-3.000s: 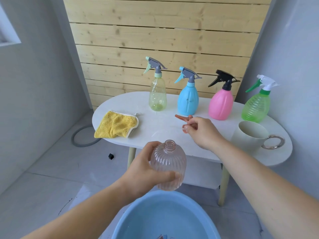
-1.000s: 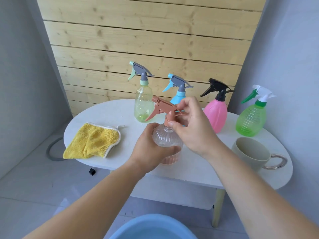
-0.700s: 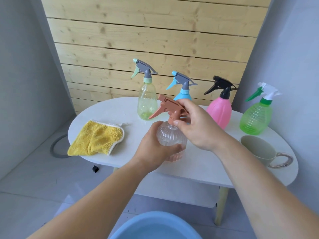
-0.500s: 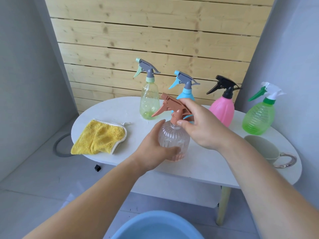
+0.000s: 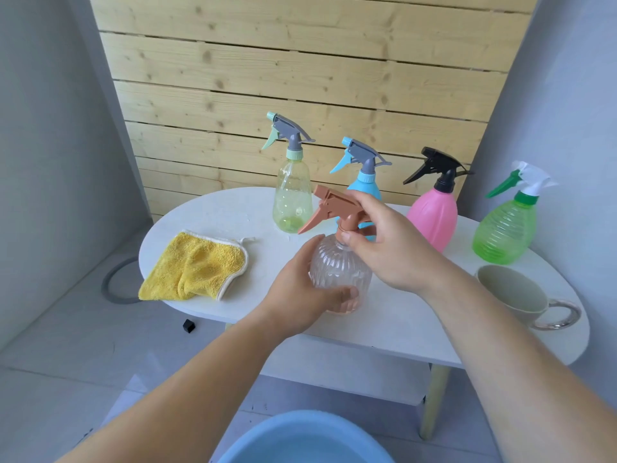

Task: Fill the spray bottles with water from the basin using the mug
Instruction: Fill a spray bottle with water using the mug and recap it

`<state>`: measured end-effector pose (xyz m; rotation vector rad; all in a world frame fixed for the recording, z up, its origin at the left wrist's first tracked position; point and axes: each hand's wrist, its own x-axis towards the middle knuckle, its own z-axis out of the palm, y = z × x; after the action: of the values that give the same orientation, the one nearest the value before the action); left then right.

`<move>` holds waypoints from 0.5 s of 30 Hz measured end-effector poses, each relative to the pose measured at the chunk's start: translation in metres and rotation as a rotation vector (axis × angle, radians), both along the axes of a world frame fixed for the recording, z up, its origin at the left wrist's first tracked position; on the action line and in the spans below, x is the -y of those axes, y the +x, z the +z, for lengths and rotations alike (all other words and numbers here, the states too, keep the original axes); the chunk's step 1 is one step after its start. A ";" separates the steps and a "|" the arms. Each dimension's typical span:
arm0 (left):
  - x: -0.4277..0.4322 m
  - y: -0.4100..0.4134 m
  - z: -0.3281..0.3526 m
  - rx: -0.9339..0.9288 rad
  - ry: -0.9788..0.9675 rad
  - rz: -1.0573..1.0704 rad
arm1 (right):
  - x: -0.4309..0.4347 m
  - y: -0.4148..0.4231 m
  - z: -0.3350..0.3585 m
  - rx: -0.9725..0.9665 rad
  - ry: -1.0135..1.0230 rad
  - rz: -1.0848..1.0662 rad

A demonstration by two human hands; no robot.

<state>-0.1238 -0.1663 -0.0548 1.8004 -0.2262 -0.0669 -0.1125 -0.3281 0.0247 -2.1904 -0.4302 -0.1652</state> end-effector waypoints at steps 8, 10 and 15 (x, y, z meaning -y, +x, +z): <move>-0.001 0.002 -0.002 0.012 -0.032 -0.013 | 0.001 0.001 -0.006 0.034 -0.014 -0.011; -0.001 0.002 -0.002 0.015 -0.023 -0.014 | 0.004 0.001 -0.005 0.037 -0.046 -0.018; -0.001 0.002 -0.003 0.013 -0.044 -0.021 | -0.002 -0.001 -0.008 0.041 -0.007 -0.010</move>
<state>-0.1214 -0.1650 -0.0574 1.7550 -0.2545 -0.0649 -0.1134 -0.3266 0.0166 -2.1997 -0.4439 -0.2150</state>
